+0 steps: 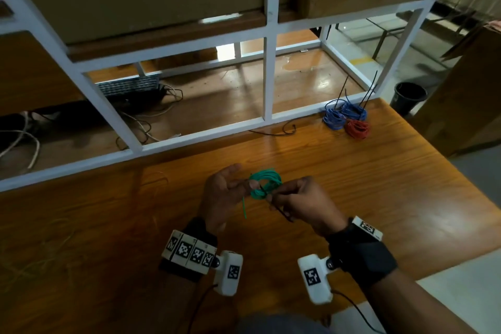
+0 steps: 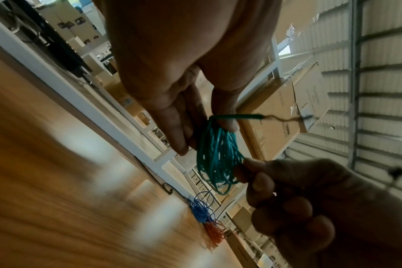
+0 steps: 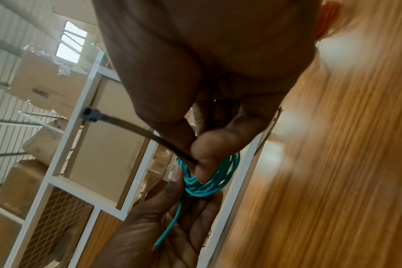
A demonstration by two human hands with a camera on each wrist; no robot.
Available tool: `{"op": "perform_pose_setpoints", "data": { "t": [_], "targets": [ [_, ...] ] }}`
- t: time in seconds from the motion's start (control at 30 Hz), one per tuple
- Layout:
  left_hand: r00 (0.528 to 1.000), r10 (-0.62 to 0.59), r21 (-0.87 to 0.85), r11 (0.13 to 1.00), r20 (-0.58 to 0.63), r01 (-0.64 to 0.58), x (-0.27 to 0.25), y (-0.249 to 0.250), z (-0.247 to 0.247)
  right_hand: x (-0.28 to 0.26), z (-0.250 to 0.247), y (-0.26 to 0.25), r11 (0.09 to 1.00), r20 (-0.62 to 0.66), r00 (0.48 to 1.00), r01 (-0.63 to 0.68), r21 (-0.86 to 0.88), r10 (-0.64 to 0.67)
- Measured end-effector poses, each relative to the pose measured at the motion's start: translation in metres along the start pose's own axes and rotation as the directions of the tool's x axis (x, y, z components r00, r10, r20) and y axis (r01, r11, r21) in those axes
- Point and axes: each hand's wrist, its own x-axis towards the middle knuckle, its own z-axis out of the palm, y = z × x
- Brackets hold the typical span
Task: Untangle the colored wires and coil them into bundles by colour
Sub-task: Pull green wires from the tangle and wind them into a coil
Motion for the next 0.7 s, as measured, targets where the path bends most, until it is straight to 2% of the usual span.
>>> {"op": "perform_pose_setpoints", "data": {
  "t": [0.13, 0.27, 0.37, 0.47, 0.6, 0.7],
  "targets": [
    [0.99, -0.133, -0.103, 0.985, 0.054, 0.138, -0.014, -0.001, -0.003, -0.014, 0.008, 0.008, 0.999, -0.026, 0.999, 0.036, -0.022, -0.036],
    [0.981, -0.15, -0.101, 0.981, 0.124, 0.163, -0.022, 0.002, -0.005, -0.03, 0.012, 0.009, 0.996, -0.02, 0.997, 0.076, 0.035, -0.075],
    [0.979, -0.178, -0.14, 0.972, 0.103, 0.191, -0.023, -0.004, -0.002, -0.036, 0.016, 0.009, 0.987, -0.038, 0.986, 0.163, 0.001, -0.163],
    [0.978, -0.188, -0.156, 0.967, 0.088, 0.2, -0.021, -0.008, 0.002, -0.037, 0.019, 0.011, 0.983, -0.089, 0.98, 0.174, -0.066, -0.179],
    [0.995, -0.103, -0.132, 0.986, -0.003, 0.102, -0.02, -0.012, 0.012, -0.032, 0.019, 0.019, 0.994, -0.231, 0.968, 0.09, -0.061, -0.102],
    [1.0, -0.019, -0.069, 0.997, -0.013, 0.019, -0.018, -0.013, 0.015, -0.03, 0.015, 0.017, 0.997, -0.286, 0.955, 0.074, -0.025, -0.078]
  ]
}}
